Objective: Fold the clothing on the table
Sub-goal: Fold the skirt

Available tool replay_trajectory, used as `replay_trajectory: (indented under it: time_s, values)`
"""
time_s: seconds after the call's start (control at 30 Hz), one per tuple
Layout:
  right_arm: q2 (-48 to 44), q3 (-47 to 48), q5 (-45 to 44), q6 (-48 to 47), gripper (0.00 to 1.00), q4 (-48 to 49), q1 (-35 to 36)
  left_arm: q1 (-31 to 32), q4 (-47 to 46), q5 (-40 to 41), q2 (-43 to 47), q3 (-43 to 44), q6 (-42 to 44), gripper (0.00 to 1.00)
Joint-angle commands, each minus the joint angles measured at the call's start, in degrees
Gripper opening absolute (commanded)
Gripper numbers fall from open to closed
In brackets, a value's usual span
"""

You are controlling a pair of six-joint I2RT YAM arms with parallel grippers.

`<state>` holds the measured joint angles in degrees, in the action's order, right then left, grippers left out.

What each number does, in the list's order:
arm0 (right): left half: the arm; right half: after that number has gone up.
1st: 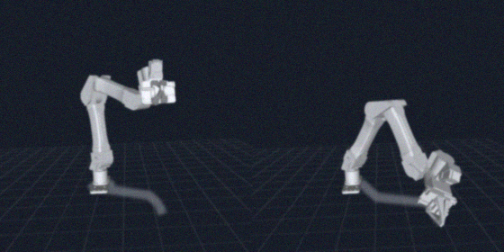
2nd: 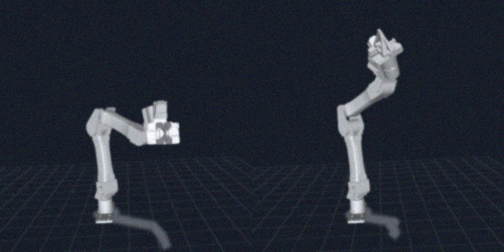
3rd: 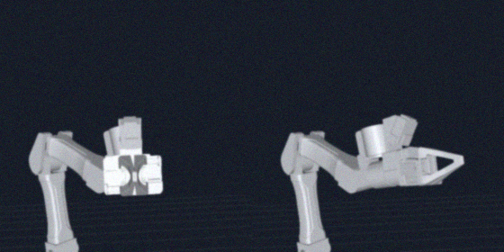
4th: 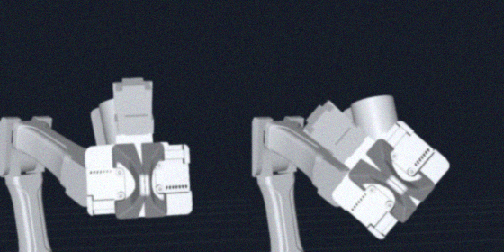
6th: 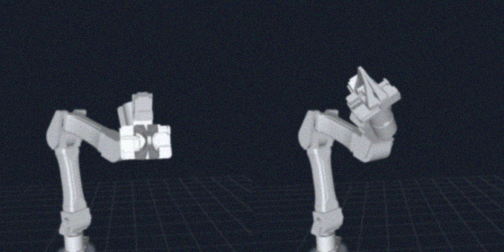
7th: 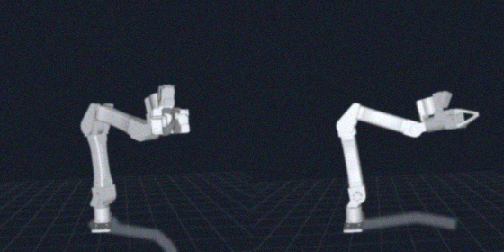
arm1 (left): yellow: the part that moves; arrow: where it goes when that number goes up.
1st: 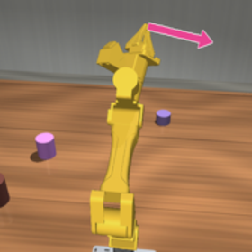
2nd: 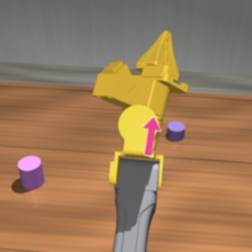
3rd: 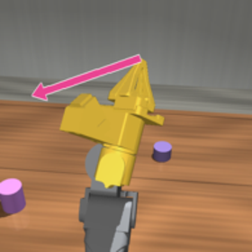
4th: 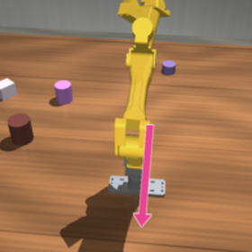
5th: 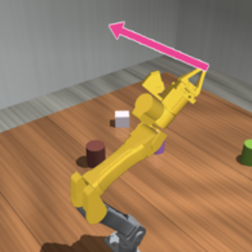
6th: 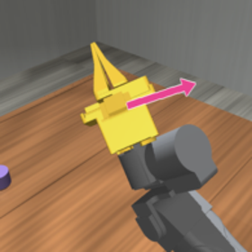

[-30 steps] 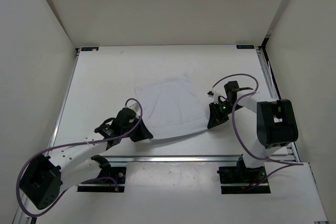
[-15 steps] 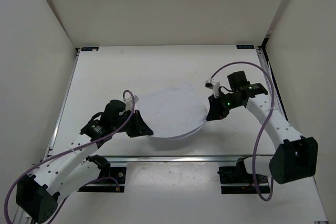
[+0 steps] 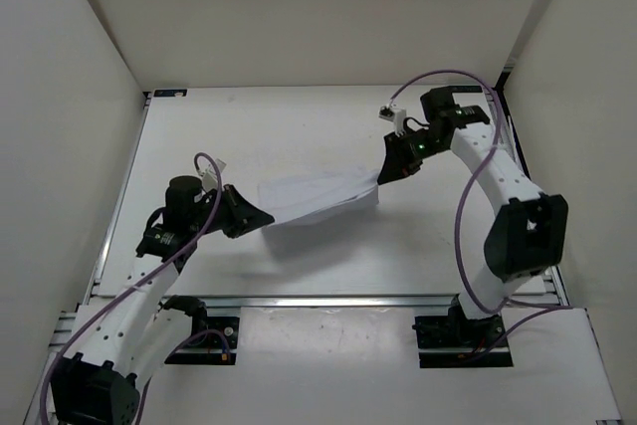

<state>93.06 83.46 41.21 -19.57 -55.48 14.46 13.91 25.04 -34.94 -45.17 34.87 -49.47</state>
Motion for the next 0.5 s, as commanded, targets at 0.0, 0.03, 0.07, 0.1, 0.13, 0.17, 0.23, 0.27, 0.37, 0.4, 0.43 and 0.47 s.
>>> replay_trajectory:
  time_s: [0.0, 0.03, 0.07, 0.1, 0.13, 0.17, 0.23, 0.27, 0.37, 0.4, 0.43, 0.47]
  values:
    - [6.33, 7.75, 2.90, -1.08, 0.00, -3.57, -1.27, -1.96, -11.20, -0.84, -1.49, -2.34, -6.50, 0.00]
    - [8.96, 10.29, 3.34, -1.08, 0.00, -3.84, -1.80, -1.87, -11.93, -0.31, -2.72, -2.01, -7.56, 0.00]
    - [10.64, 12.58, 3.61, -0.91, 0.00, -4.02, -2.24, -1.87, -12.46, 1.52, -3.34, -1.65, -8.09, 0.00]
    - [11.52, 14.43, 3.96, -0.64, 0.00, -4.19, -2.76, -1.00, -12.82, 3.37, -5.18, -0.34, -7.92, 0.00]
    - [13.45, 15.49, 4.23, -0.64, 0.00, -3.85, -3.38, -0.73, -13.26, 3.99, -6.76, 0.19, -8.09, 0.00]
    - [15.21, 17.24, 4.58, -0.21, 0.00, -4.36, -3.82, -0.90, -13.87, 4.52, -8.60, 1.15, -7.75, 0.00]
    - [17.67, 19.71, 4.84, -1.16, 0.00, -5.16, -4.61, -0.64, -15.63, 4.79, -10.54, 1.69, -8.53, 0.00]
    - [18.56, 21.38, 5.10, -1.60, 0.00, -5.68, -4.53, -0.64, -15.89, 5.40, -11.08, 2.39, -8.01, 0.00]
    - [20.41, 23.15, 5.98, -2.75, 0.00, -7.18, -6.10, -0.90, -14.23, 6.38, -13.45, 3.62, -6.00, 0.00]
    - [20.76, 22.80, 6.16, -3.62, 0.00, -8.14, -6.02, -0.82, -13.10, 6.37, -13.46, 3.36, -5.29, 0.00]
    - [21.37, 22.71, 5.90, -4.07, 0.00, -8.84, -6.19, -0.38, -12.13, 6.37, -14.15, 2.92, -5.11, 0.00]
    - [21.03, 21.84, 5.90, -5.03, 0.00, -9.55, -6.28, 0.32, -11.77, 6.37, -14.33, 2.75, -4.50, 0.00]
